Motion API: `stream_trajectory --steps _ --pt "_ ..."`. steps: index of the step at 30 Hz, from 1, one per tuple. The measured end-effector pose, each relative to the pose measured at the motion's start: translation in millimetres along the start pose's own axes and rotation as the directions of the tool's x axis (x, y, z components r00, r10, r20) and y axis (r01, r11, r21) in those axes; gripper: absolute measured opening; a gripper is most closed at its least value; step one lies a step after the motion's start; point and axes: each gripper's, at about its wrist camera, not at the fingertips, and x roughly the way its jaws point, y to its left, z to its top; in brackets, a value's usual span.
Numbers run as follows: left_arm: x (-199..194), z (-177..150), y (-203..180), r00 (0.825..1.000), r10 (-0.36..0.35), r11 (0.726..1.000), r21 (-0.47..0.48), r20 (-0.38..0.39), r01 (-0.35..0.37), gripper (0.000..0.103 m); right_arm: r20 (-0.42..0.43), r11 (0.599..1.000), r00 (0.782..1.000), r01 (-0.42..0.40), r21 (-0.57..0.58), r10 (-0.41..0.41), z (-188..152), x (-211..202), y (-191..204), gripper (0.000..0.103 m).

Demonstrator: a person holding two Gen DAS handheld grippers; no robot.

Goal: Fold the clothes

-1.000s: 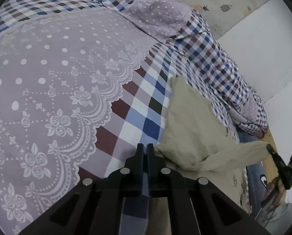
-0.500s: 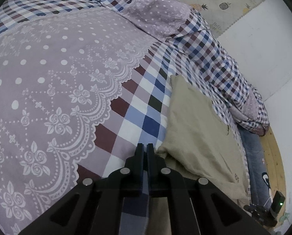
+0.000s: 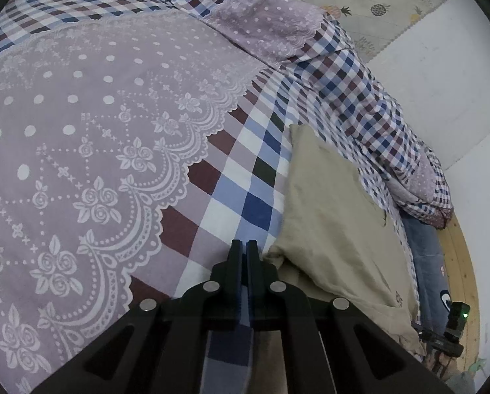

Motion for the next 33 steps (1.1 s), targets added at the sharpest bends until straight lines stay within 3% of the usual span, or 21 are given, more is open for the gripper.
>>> stream_trajectory --steps 1,6,9,13,16,17,19,21,23,24,27,28,30,33 --pt "0.4 0.3 -0.3 1.0 0.0 1.0 -0.001 0.0 0.0 0.002 0.005 1.0 1.0 0.002 -0.009 -0.002 -1.0 0.1 3.3 0.004" --pt "0.2 0.5 -1.1 1.0 0.001 1.0 -0.002 0.002 -0.001 0.002 0.181 0.993 0.983 0.038 -0.114 -0.017 13.9 -39.6 32.3 0.004" --pt "-0.4 1.3 -1.5 1.0 0.001 1.0 0.0 0.003 -0.001 0.002 0.314 0.984 0.945 0.133 -0.119 -0.09 23.8 -72.2 42.1 0.004" --pt "-1.9 1.9 -1.6 1.0 0.0 1.0 -0.004 0.008 0.0 0.002 0.348 0.969 0.921 0.224 -0.1 -0.177 33.3 -83.8 40.9 0.004" --pt "-2.6 2.6 -0.3 1.0 -0.002 1.0 -0.009 0.01 0.002 0.002 0.436 0.974 0.886 0.213 -0.081 -0.157 23.5 -105.3 32.2 0.004" --pt "-2.4 2.7 0.0 1.0 -0.003 1.0 -0.011 0.009 0.003 0.002 0.492 0.979 0.862 0.186 -0.087 -0.12 17.1 -119.7 30.7 0.004" --pt "-1.6 2.7 0.2 1.0 -0.003 1.0 -0.012 0.008 0.003 0.002 0.502 0.983 0.863 0.129 -0.128 -0.048 10.9 -126.3 34.8 0.005" --pt "-0.7 2.6 0.1 1.0 -0.001 1.0 -0.011 0.008 0.001 0.002 0.421 0.961 0.901 0.202 -0.19 -0.106 0.6 -117.1 39.8 0.006" --pt "0.0 2.7 0.0 1.0 -0.003 1.0 -0.008 0.005 0.003 0.002 0.28 0.943 0.944 0.24 -0.231 -0.172 -16.4 -96.3 31.4 0.007" --pt "0.3 2.7 -0.2 1.0 -0.004 1.0 -0.007 0.003 0.004 0.002 0.206 0.933 0.956 0.256 -0.253 -0.207 -25.0 -85.6 27.0 0.008" --pt "1.3 2.9 -5.3 1.0 -0.004 1.0 0.017 -0.011 0.005 0.002 0.036 0.94 0.989 0.15 -0.308 -0.146 -60.0 -70.3 21.5 0.015" --pt "0.9 3.3 -8.1 1.0 -0.006 1.0 0.028 -0.013 0.007 0.002 0.006 0.943 0.993 0.111 -0.314 -0.115 -68.2 -69.7 20.9 0.025" --pt "-0.3 4.8 -14.0 1.0 -0.02 0.999 0.048 -0.021 0.021 0.004 -0.007 0.953 0.998 0.058 -0.299 -0.063 -78.6 -73.0 18.4 0.045" --pt "-5.3 6.8 -20.2 0.999 -0.038 0.996 0.082 -0.019 0.04 0.027 0.036 0.974 0.999 0.007 -0.229 0.002 -79.0 -83.3 3.7 0.047"
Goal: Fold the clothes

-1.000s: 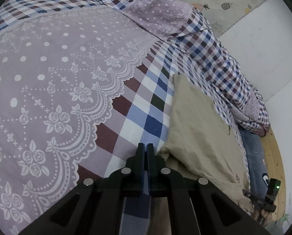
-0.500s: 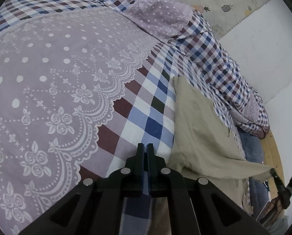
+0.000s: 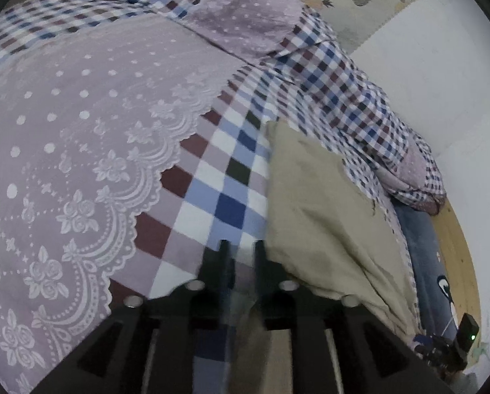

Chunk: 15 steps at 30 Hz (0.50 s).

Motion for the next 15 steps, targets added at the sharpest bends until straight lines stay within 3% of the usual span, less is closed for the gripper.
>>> stream_trajectory --steps 2,5,9,12,15 --pt "-5.2 1.4 -4.6 1.0 -0.004 0.999 0.04 0.007 0.004 0.042 0.038 0.999 0.999 -0.01 0.038 0.009 -1.1 -5.4 -7.0 0.047" --pt "-13.3 2.2 -19.6 0.999 0.037 0.984 0.175 0.021 -0.04 0.043 0.091 0.998 0.996 -0.002 0.063 -0.004 2.7 -12.3 -13.2 0.048" --pt "-10.1 -3.1 -44.8 0.994 0.104 0.929 0.355 0.024 -0.106 0.042 0.147 0.993 0.986 0.06 0.099 -0.074 2.8 -21.0 -16.2 0.048" --pt "6.0 -6.4 -56.1 0.985 0.171 0.891 0.426 0.006 -0.157 0.042 0.191 0.973 0.97 0.112 0.201 -0.151 6.8 -32.0 -34.1 0.05" --pt "24.9 -6.4 -66.0 0.968 0.249 0.837 0.505 -0.007 -0.212 0.034 0.197 0.957 0.966 0.112 0.269 -0.168 10.1 -35.7 -49.2 0.054"
